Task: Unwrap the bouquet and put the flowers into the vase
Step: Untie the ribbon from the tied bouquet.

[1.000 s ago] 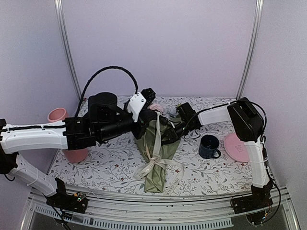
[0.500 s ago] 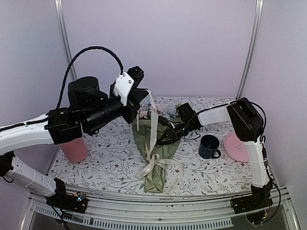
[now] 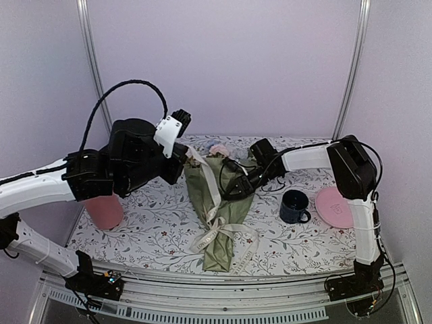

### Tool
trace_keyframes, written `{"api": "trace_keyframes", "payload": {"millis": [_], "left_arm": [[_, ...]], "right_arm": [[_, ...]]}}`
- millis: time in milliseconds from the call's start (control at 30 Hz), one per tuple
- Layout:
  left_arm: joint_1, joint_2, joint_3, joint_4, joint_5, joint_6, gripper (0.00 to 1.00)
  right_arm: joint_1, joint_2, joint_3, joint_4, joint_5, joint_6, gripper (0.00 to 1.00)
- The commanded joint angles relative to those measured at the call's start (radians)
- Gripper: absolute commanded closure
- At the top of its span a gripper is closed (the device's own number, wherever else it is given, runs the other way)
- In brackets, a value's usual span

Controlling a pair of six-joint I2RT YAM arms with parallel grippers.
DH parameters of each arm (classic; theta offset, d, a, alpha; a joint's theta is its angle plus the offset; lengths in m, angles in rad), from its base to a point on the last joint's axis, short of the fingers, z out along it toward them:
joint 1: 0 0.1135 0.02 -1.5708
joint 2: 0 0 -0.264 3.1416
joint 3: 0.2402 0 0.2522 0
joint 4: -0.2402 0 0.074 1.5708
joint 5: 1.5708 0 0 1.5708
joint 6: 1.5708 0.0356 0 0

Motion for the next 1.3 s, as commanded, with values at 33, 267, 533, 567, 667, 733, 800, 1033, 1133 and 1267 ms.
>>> {"api": "trace_keyframes", "payload": {"millis": [33, 267, 533, 567, 667, 733, 800, 1033, 1133, 1267], "left_arm": [[0.085, 0.029, -0.004, -0.396, 0.043, -0.428, 1.00], [0.106, 0.037, -0.054, -0.690, 0.183, -0.720, 1.00], [0.183, 0.154, -0.127, -0.841, 0.378, -0.790, 1.00], [0.194, 0.157, -0.126, -0.844, 0.382, -0.786, 1.00], [0.230, 0.145, -0.111, -0.849, 0.394, -0.770, 0.85], [0.234, 0.133, -0.080, -0.857, 0.388, -0.756, 0.68], [0.236, 0.130, -0.036, -0.848, 0.373, -0.725, 0.59], [0.237, 0.157, 0.046, -0.641, 0.410, -0.590, 0.53], [0.236, 0.172, 0.054, -0.598, 0.402, -0.578, 0.51], [0.237, 0.130, -0.021, -0.360, 0.461, -0.528, 0.46]], "right_arm": [[-0.043, -0.164, 0.025, -0.124, -0.023, -0.085, 0.43], [-0.060, -0.349, -0.086, -0.260, 0.000, -0.244, 0.39], [-0.059, -0.490, -0.230, -0.431, 0.125, -0.416, 0.39], [-0.059, -0.505, -0.249, -0.440, 0.145, -0.428, 0.39], [-0.059, -0.556, -0.305, -0.454, 0.197, -0.464, 0.40], [-0.060, -0.589, -0.333, -0.456, 0.219, -0.484, 0.39], [-0.059, -0.615, -0.379, -0.450, 0.236, -0.501, 0.40], [-0.042, -0.577, -0.372, -0.422, 0.310, -0.499, 0.39], [-0.032, -0.558, -0.360, -0.408, 0.332, -0.477, 0.38], [0.000, -0.515, -0.360, -0.351, 0.377, -0.464, 0.38]]}}
